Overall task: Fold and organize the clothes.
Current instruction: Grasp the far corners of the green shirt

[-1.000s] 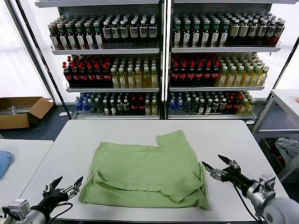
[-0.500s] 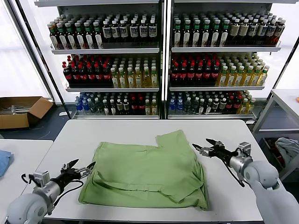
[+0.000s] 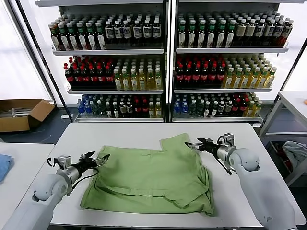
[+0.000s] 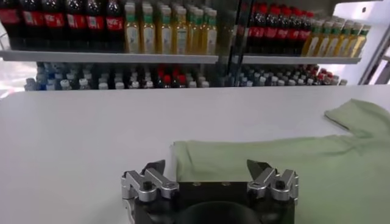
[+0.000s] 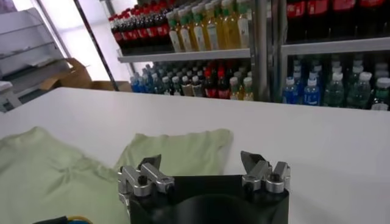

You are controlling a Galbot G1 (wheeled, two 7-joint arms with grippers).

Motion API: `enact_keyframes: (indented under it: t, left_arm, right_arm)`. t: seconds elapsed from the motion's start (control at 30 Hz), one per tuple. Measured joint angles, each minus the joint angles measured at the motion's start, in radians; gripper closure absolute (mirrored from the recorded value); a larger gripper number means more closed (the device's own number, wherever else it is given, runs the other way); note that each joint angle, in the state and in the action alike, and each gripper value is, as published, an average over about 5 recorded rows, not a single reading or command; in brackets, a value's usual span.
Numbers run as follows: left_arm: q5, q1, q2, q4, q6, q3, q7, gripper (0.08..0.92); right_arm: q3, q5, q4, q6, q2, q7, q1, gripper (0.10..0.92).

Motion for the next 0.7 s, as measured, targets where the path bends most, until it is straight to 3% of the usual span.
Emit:
enact_keyframes:
  t: [0.47,0.7]
  left_arm:
    - [0.017,-0.17,-0.014,0.192,-0.023,0.129,0.012,0.177]
    - [0.026,-0.194,-0.019,0.23,-0.027,0.151,0.006,0.227]
  right_arm:
    - [-0.076,-0.04,-0.125,0.003,0.045,-0.006,0.104,0.211]
    - [-0.097,-0.046,-0.135,-0.003,0.04,-0.006,0.111,0.38]
